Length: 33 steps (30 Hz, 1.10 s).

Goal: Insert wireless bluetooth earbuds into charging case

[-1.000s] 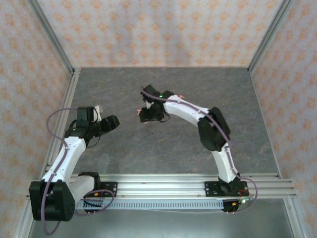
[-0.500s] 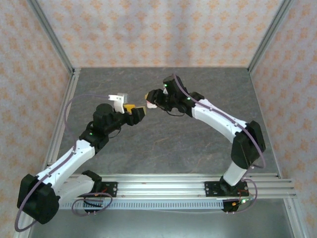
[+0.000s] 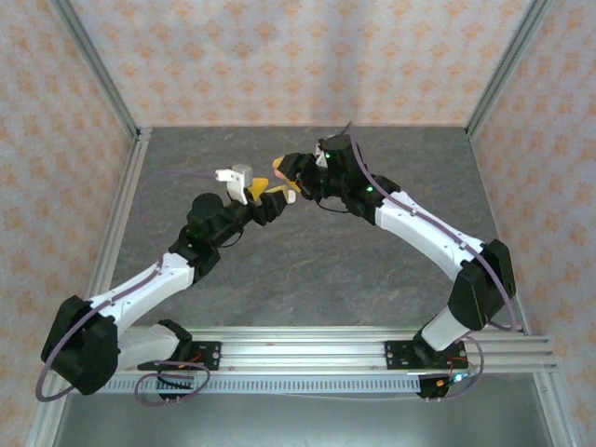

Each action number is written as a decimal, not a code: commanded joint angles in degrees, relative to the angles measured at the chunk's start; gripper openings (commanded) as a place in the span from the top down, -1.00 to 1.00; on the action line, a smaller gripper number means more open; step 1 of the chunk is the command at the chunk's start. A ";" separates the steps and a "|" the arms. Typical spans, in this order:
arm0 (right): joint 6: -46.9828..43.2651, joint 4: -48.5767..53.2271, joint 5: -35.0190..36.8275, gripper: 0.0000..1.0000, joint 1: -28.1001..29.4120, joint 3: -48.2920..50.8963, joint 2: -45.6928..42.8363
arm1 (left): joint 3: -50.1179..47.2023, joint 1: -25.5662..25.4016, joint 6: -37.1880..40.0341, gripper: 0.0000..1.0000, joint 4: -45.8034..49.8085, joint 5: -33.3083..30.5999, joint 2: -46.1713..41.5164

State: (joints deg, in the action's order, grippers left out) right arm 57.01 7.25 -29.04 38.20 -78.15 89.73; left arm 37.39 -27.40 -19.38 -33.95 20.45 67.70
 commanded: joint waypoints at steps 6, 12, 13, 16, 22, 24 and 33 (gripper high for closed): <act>2.71 -2.90 -2.47 0.08 -0.36 1.22 -3.16 | 3.68 -0.62 0.58 -0.34 -7.97 -1.20 5.23; 2.93 -2.10 -3.04 0.08 -0.31 1.03 -3.97 | 5.37 -0.57 0.00 -0.23 -10.75 -1.33 8.39; 2.85 -1.92 -3.04 0.08 -0.31 1.10 -3.95 | 5.75 -0.56 -0.05 -0.22 -10.83 -1.42 8.84; 2.84 -1.85 -3.21 0.08 -0.31 1.20 -4.20 | 7.00 -0.56 -0.20 -0.18 -10.69 -1.29 9.77; 2.84 -1.75 -3.80 0.07 -0.31 1.27 -3.69 | 8.62 -0.56 -0.52 0.08 -10.70 -0.92 10.91; 2.76 -1.73 -3.67 0.07 -0.31 1.43 -3.81 | 8.92 -0.61 -0.66 0.27 -10.02 -0.89 11.01; -0.82 -0.04 -0.53 -0.12 -0.31 1.99 -4.97 | 8.96 -0.49 -2.15 0.86 -5.80 -1.24 9.59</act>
State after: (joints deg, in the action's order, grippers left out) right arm 59.05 6.52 -30.26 37.71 -77.19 87.35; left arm 44.31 -28.42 -20.03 -41.30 20.60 78.52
